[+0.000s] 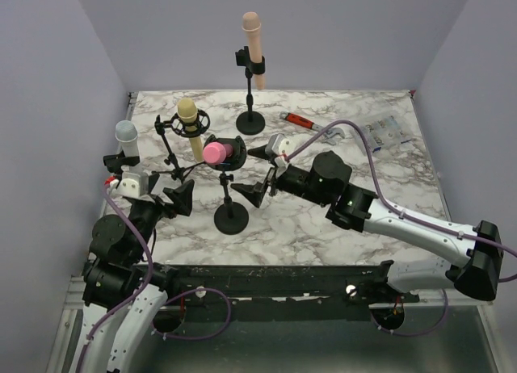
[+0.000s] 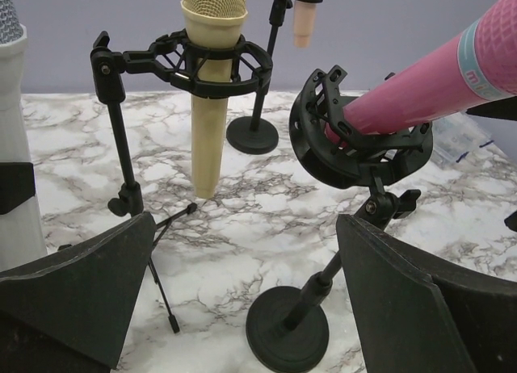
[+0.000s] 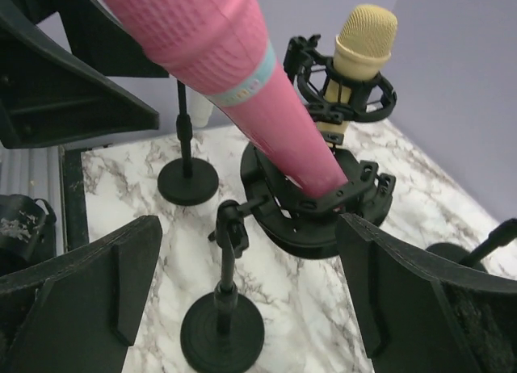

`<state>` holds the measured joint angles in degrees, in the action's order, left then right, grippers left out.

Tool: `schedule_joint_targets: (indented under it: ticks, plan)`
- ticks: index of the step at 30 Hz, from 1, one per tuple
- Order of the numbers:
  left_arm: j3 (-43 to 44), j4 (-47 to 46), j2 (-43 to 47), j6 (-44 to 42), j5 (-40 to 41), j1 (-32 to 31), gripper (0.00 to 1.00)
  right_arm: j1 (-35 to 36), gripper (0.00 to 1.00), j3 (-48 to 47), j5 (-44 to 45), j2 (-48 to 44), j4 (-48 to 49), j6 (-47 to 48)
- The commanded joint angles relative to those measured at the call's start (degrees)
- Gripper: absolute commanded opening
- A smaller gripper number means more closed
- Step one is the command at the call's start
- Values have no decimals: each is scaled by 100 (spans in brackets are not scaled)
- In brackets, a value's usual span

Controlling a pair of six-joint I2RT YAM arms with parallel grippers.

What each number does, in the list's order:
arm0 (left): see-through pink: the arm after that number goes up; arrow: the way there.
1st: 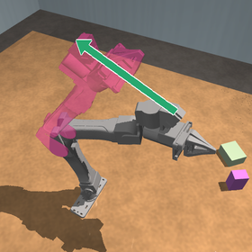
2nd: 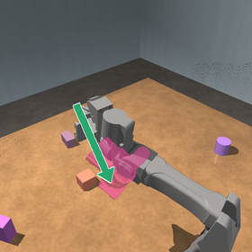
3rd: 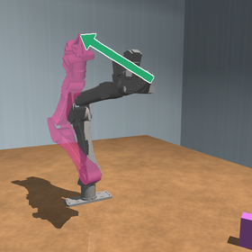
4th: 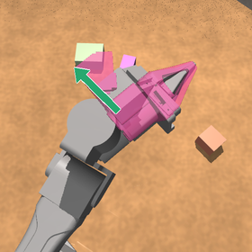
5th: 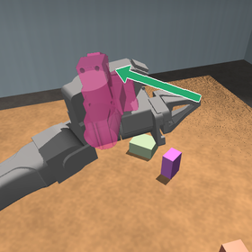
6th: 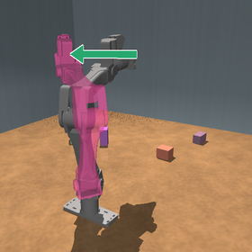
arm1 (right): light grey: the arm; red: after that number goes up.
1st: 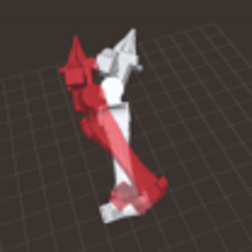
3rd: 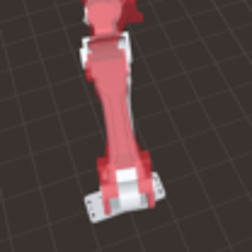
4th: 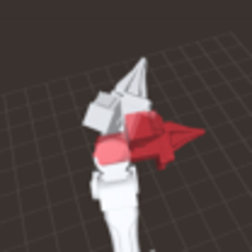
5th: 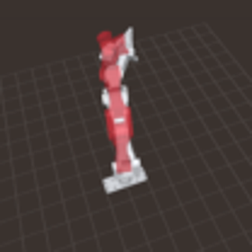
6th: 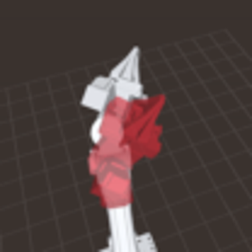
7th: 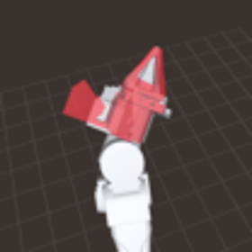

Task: Remove the microphone from the stand

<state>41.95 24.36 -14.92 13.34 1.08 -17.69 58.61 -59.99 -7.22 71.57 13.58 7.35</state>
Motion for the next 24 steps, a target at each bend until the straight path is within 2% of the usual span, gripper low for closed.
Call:
schedule_joint_targets:
  ticks: [1,8,24]
  plan:
    - [-184,-398,175,-104,188,29,99,302,97,167,553,5,1153,752]
    - [-325,-419,312,-277,147,38,99,333,93,75,591,421,1918,1131]
    - [-381,-458,388,-306,-71,64,99,335,79,-470,616,1335,2573,1449]
